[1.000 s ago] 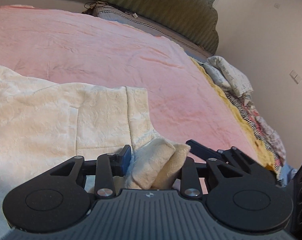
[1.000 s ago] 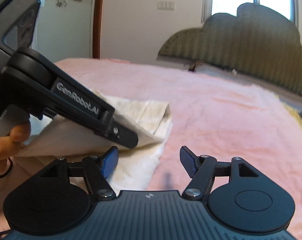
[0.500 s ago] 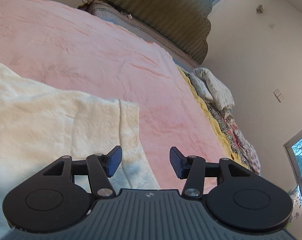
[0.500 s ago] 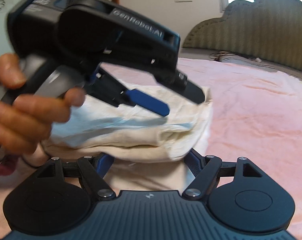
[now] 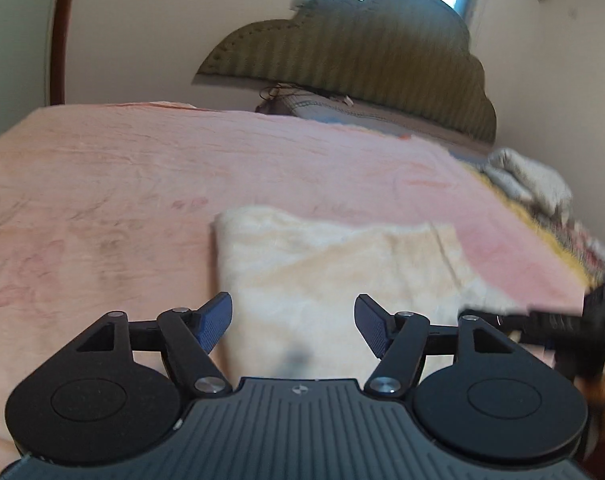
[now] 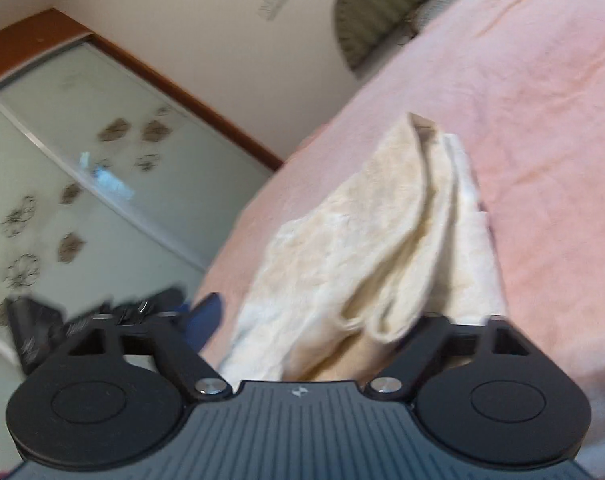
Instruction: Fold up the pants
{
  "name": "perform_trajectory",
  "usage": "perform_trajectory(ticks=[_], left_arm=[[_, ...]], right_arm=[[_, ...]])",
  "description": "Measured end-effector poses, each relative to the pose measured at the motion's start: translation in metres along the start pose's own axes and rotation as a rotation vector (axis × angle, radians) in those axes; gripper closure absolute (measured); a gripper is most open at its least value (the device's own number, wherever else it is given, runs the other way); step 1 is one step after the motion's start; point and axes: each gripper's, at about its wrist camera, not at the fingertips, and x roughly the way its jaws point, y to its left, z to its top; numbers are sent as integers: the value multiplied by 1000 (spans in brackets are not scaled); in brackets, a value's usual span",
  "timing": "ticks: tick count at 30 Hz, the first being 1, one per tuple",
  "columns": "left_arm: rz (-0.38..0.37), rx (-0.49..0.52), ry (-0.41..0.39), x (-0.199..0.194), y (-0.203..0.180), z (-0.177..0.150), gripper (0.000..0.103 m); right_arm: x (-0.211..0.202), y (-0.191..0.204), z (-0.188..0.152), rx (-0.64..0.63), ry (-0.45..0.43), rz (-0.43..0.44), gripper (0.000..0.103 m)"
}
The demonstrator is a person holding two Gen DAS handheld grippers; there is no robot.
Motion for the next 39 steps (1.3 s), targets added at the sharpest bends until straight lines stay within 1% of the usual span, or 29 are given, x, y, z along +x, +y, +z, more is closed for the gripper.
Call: perform_trajectory(ticks=[1,2,3,4,6,8,13,14,15,16,17,18,19,21,24,25,26,27,28,31,35,39], left_arm=[[8,42,10,-2,0,-9,32],[16,77,16,-4,-1,-16,32],[17,113,17,-6,-4,-23,32],[11,149,15,-8,-7,-30,32],[4,207,13,-10,-15,-41,30],[17,267,-7,-10,-28,-50,28],[69,413,-62,-9,-62,-65,25],[82,454,-81,-9,-69,-68,21],[118,479,-102,-7,-76,-69,16],[175,480,-124,-4,-80,-69,13],[242,456,-146,0,-84,-66,9],[293,411,-155,5,-83,-62,9],[318,352,-142,11,-80,-57,9],[359,248,-79,22,-69,-49,9],[443,158,20,32,-44,-52,10],[439,128,47,31,-33,-54,11],[409,100,66,29,-23,-56,11],[387,85,85,28,-16,-59,11],[385,89,108,27,-12,-61,11],[390,142,118,22,-10,-67,11],[369,178,130,24,-13,-65,11],[324,217,132,21,-15,-66,10]], right_arm=[[3,2,-3,-18,15,-34,73],[4,4,-3,-25,22,-42,74],[4,7,-3,-29,24,-47,78],[2,10,0,-18,14,-35,79],[-1,13,14,35,-20,33,82],[-2,19,29,70,-50,104,83],[15,48,55,108,-69,226,83],[19,52,58,118,-67,246,83],[24,58,61,118,-64,262,83],[30,63,64,108,-62,269,83],[35,68,65,97,-60,275,83],[38,73,65,90,-59,287,83],[39,75,64,86,-57,299,83],[34,78,60,80,-62,305,83],[31,74,57,91,-81,293,83],[29,70,57,102,-89,286,83],[28,67,56,111,-94,277,83],[26,61,54,124,-98,271,83],[25,55,51,137,-99,266,83],[24,41,38,157,-95,235,83],[17,11,19,201,-115,177,83],[14,-17,1,214,-96,67,83]])
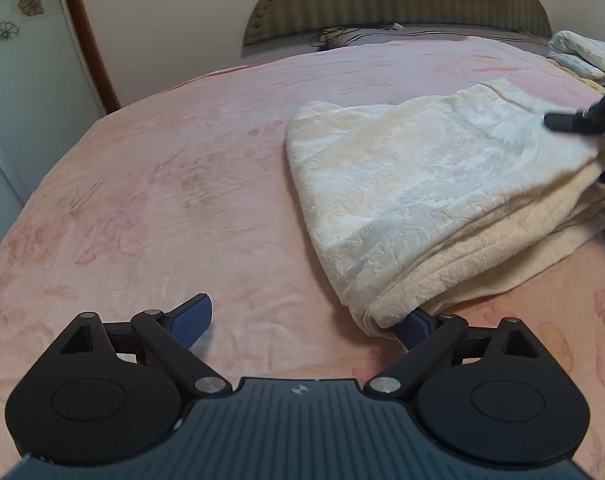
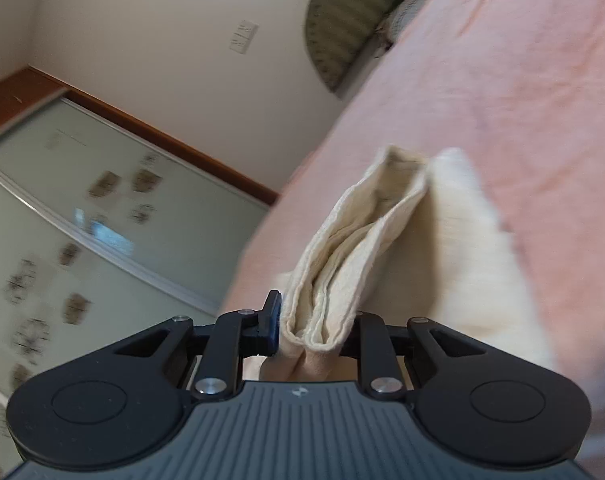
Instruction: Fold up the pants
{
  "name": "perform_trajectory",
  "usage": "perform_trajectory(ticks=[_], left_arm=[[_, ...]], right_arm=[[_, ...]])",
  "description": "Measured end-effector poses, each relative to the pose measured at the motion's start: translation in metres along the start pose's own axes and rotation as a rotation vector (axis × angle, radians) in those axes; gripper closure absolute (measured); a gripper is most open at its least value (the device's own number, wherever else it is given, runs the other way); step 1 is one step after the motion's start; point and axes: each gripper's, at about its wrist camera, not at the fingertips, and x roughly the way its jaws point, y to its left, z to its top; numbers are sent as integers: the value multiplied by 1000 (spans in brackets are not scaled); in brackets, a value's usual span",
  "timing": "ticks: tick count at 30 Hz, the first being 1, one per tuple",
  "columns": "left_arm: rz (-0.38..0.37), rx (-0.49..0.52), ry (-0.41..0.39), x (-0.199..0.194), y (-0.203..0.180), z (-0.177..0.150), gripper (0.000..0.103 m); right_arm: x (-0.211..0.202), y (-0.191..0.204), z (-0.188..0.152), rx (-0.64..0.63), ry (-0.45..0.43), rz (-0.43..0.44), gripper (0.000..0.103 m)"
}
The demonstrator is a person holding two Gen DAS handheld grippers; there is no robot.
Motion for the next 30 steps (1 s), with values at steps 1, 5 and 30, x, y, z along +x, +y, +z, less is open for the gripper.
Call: perform_trajectory(ticks=[1,5,30], left_arm=[[-12,9,0,-1,1,0,10],[-47,6,1,4,10,0,10],[-364,-293,-75,1,57,66,8]], right_arm=[[0,-7,-3,20,7,-7,83],[-4,4,4,-44,-5,-23,83],[-28,-9,-24,-150,-100,-204,84]])
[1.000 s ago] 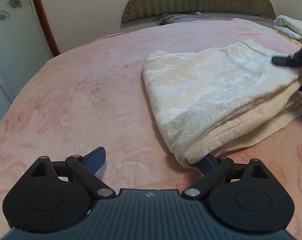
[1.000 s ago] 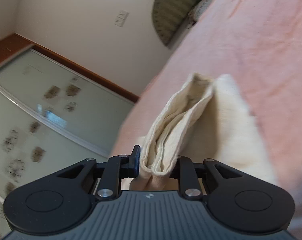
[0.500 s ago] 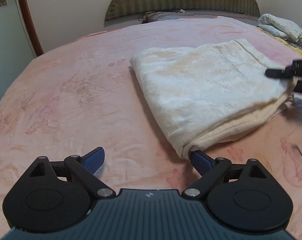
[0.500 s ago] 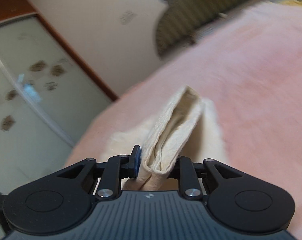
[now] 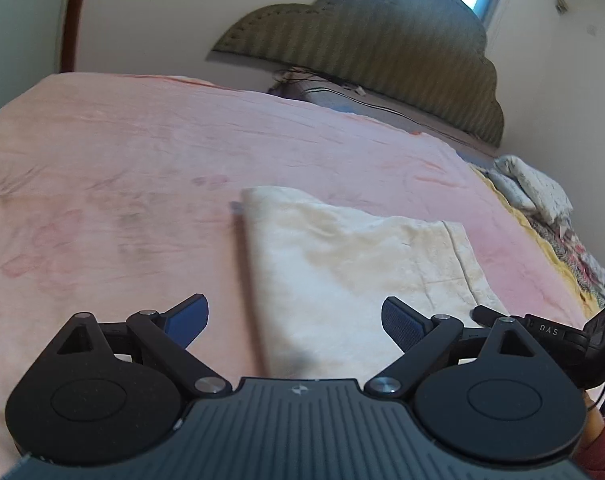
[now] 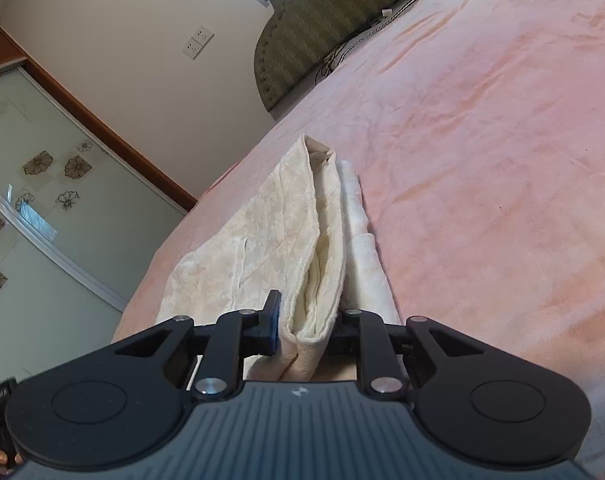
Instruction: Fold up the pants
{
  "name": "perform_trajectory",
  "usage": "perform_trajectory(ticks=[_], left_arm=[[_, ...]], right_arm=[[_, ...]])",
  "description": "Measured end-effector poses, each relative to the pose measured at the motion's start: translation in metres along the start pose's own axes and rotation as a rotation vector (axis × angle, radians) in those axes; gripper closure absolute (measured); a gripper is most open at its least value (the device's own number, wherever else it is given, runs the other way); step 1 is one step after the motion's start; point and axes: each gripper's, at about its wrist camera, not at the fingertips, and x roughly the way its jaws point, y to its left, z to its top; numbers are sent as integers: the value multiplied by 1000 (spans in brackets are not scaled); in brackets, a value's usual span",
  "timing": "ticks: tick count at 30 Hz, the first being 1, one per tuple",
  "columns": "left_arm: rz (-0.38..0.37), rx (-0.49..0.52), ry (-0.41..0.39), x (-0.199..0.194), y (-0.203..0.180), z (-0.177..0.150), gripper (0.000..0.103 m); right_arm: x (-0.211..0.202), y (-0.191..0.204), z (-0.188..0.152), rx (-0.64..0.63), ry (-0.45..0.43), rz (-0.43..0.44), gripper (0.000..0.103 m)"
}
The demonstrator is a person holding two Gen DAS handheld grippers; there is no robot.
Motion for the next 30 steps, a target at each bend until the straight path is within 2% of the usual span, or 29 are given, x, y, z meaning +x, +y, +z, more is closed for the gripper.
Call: perform_trajectory(ticks=[2,4,7,10,13,20,25,26,27,28,30], left_arm=[[25,76,-10,16,-20,-1,8],[96,137,12,36,-38,-7,8],[154,169,23,52,-50,-14,8],[151,176,35,56,-52,-21,8],[165,190,37,59,-55,-24,8],[182,180,63,63,-52,-24,8],[170,171,50,61,-40,-21,8],[157,152,51,62,-34,-19,8],[139,124,61,63,-27,-17,8],[115,83,78,64,-18,-14,8],[50,-16,124,68,3,-8,8]], right_arm=[[-1,3,0,-22,1,-13,84],[2,-1,-2,1,6,-9,84],[5,-4,-1,9,6,-1,84],[3,-1,0,1,-7,-1,84],[-1,10,1,-68,-26,-23,84],[-1,4,2,-50,30,-37,79],[-17,18,17,-157,-7,-128,74],[-18,20,22,-185,-22,-156,72],[-18,23,29,-209,-31,-178,60],[-16,24,36,-228,-30,-182,41],[-5,23,50,-267,13,-149,25]])
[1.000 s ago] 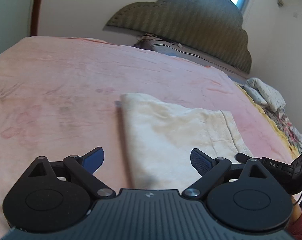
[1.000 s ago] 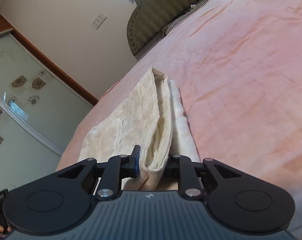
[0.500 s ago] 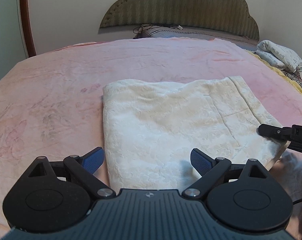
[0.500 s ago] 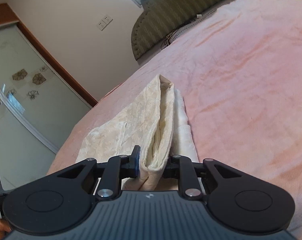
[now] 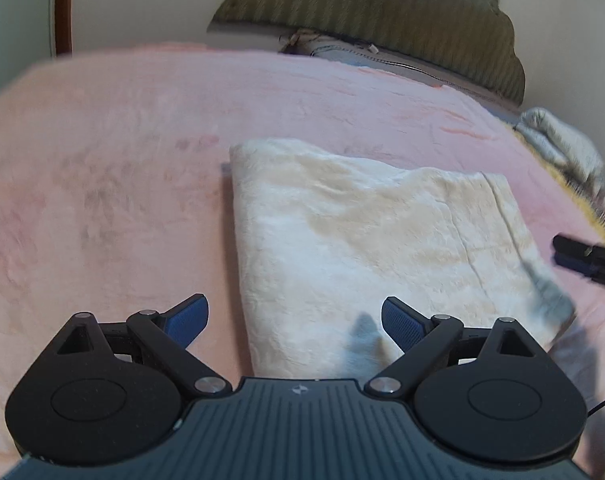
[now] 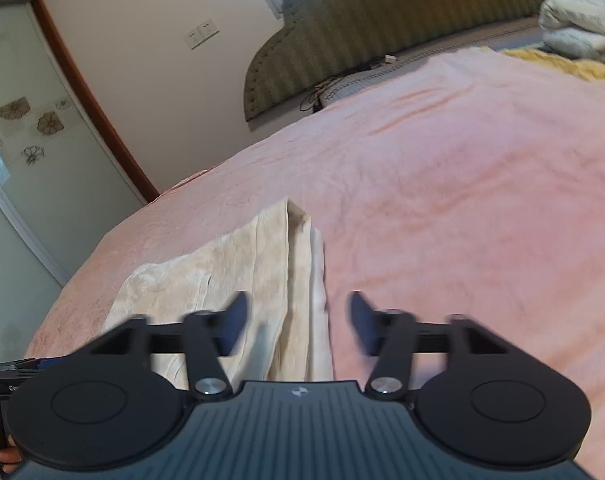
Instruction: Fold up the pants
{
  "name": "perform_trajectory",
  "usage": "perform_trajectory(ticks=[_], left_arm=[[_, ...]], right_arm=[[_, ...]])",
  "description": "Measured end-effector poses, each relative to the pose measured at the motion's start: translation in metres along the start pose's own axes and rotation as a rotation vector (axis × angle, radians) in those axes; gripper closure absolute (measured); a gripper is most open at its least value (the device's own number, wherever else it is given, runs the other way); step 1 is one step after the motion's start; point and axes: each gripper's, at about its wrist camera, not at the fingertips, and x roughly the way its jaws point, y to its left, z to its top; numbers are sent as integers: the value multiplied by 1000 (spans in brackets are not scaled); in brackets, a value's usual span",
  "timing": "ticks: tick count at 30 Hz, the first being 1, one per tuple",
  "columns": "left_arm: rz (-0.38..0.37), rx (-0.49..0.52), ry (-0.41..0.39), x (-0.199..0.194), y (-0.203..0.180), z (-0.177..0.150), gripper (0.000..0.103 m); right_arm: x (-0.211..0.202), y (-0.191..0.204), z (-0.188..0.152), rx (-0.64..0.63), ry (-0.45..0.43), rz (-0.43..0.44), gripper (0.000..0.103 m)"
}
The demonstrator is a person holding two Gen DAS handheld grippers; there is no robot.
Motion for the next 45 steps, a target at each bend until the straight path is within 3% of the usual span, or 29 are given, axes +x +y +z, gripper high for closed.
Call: perform_trajectory(ticks=[6,10,14,16,18,19,20,22,23,26,32,37,41,44,45], left_arm=[[-151,-186,85,17,43,12,8],[-228,-217,103,27,51,18,8],[-291,-214,118,36,50,23,8],[-309,-200,119,41,45,25,10],[-321,-193,124,46,38,25,30],[-291,-180,124,47,32,25,38],[-257,-154,115,46,27,24,56],[-217,-118,79,41,22,20,71],[-206,-114,56,37,20,18,84],[-187,-84,-16,21,15,17,96],[-139,-12,-151,-16,17,32,96],[-25,18,-234,-20,50,80,95],[64,-31,-184,13,84,114,93],[138,-46,-90,45,102,116,93],[168,-33,-72,52,104,111,88]], right_arm=[[47,-21,15,86,182,160,26],[65,-20,12,69,267,225,26],[75,-27,12,107,271,296,27],[83,-25,12,96,278,290,53],[87,-20,11,87,276,293,58],[87,-19,11,81,276,289,64],[86,-16,10,71,274,282,65],[79,-8,10,45,259,275,74],[75,-3,10,28,249,270,75],[64,14,16,-7,219,270,81],[59,60,44,-122,154,320,81],[98,105,75,-195,112,380,81],[155,130,89,-198,109,363,81],[202,135,80,-168,171,307,81],[214,132,74,-163,204,277,78]])
